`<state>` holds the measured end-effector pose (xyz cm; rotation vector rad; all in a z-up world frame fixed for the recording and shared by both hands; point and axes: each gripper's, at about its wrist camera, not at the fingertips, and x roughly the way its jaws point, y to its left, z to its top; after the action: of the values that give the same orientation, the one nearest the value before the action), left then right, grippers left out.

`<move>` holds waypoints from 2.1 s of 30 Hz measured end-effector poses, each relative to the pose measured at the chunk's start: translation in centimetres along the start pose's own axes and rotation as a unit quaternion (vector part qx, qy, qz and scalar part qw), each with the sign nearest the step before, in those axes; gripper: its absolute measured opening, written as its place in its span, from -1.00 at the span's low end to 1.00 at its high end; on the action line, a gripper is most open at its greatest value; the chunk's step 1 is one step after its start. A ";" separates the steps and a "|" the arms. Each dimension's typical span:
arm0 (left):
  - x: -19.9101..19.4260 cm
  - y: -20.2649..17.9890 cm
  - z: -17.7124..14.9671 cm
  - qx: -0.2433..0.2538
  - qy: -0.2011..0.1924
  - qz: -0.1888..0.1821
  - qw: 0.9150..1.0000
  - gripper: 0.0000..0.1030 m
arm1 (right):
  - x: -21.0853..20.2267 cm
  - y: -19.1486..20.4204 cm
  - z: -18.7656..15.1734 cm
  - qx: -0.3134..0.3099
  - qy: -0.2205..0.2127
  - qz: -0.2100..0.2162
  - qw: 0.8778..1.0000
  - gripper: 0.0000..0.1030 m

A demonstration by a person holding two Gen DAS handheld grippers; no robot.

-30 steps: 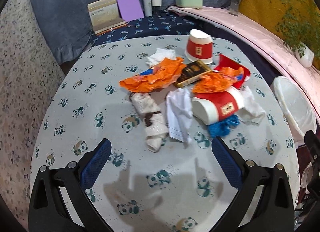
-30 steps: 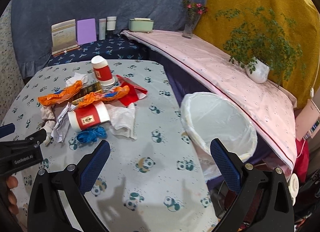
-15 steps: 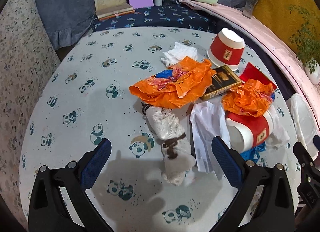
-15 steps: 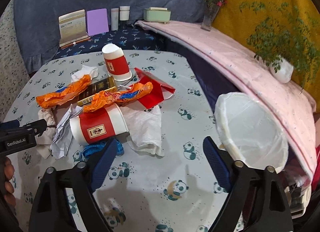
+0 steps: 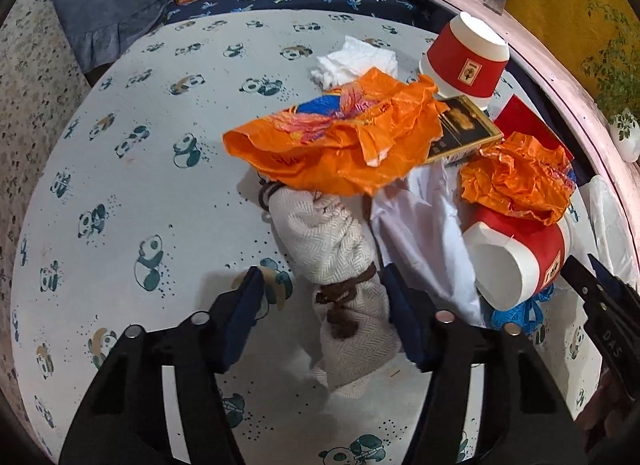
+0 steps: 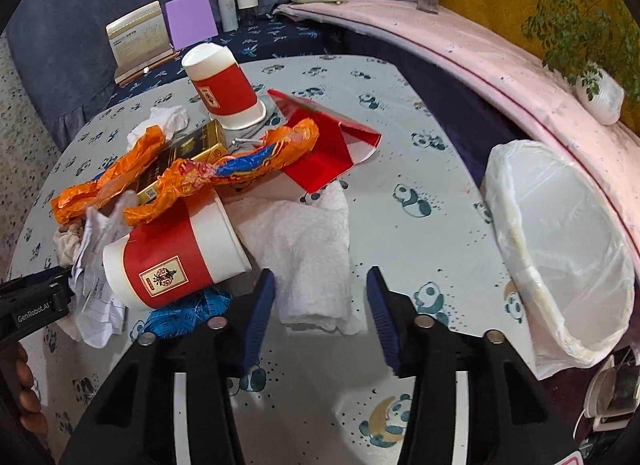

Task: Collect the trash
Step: 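Reach the right tool to the white tissue and close on it, then carry the white tissue with the right tool over the bin and release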

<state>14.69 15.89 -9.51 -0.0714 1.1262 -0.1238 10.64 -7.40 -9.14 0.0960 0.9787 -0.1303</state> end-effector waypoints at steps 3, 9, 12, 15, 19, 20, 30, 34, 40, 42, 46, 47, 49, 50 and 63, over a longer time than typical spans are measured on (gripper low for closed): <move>-0.2 -0.2 -0.3 0.006 -0.002 -0.002 1.000 -0.22 | 0.6 -0.1 -0.2 0.000 0.010 0.009 1.000 -0.53; -1.1 -0.6 -0.8 0.009 -0.008 -0.002 1.000 -0.42 | -0.7 -0.3 -0.3 0.003 -0.006 0.013 1.000 -0.77; -2.1 -0.8 -1.0 0.010 -0.017 -0.004 1.000 -0.44 | -2.2 -0.8 -0.2 0.006 -0.024 0.010 1.000 -0.79; -3.6 -0.9 -1.3 0.011 -0.031 -0.007 0.999 -0.44 | -4.0 -1.4 0.1 0.014 -0.045 0.006 0.999 -0.79; -5.9 -1.4 -1.6 0.015 -0.052 -0.015 0.998 -0.45 | -6.3 -2.4 0.5 0.026 -0.071 0.004 0.997 -0.79; -6.6 -1.7 -1.7 0.017 -0.059 -0.018 0.998 -0.45 | -7.1 -2.7 0.5 0.027 -0.080 0.003 0.996 -0.79; -11.9 -5.1 -2.3 0.047 -0.113 -0.040 0.992 -0.45 | -11.6 -5.4 -0.2 0.051 -0.130 0.000 0.990 -0.79; -13.3 -7.5 -2.4 0.072 -0.127 -0.052 0.988 -0.45 | -12.7 -6.9 -0.5 0.064 -0.143 -0.006 0.988 -0.79; -13.9 -12.2 -2.6 0.122 -0.134 -0.079 0.980 -0.45 | -13.8 -10.1 -1.2 0.091 -0.158 -0.021 0.983 -0.79; -14.0 -14.0 -2.8 0.140 -0.136 -0.088 0.977 -0.45 | -13.9 -11.2 -1.5 0.100 -0.159 -0.028 0.982 -0.79; -13.6 -18.5 -2.8 0.182 -0.126 -0.119 0.968 -0.44 | -13.9 -13.9 -2.0 0.121 -0.159 -0.045 0.979 -0.79; -13.5 -19.5 -2.9 0.192 -0.123 -0.126 0.965 -0.44 | -13.9 -14.6 -2.1 0.125 -0.159 -0.048 0.978 -0.79; -13.1 -22.0 -3.0 0.218 -0.122 -0.140 0.958 -0.44 | -13.8 -15.9 -2.3 0.136 -0.158 -0.057 0.976 -0.79; -12.9 -23.0 -3.0 0.227 -0.121 -0.145 0.955 -0.44 | -13.7 -16.4 -2.3 0.140 -0.157 -0.060 0.976 -0.79; -8.0 -34.7 -2.9 0.325 -0.082 -0.200 0.921 -0.44 | -11.1 -22.9 -2.0 0.185 -0.138 -0.101 0.968 -0.79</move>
<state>6.54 -17.37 0.57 0.2792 0.8426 -0.8378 -0.63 -28.98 -1.53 0.3133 0.6749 -0.5025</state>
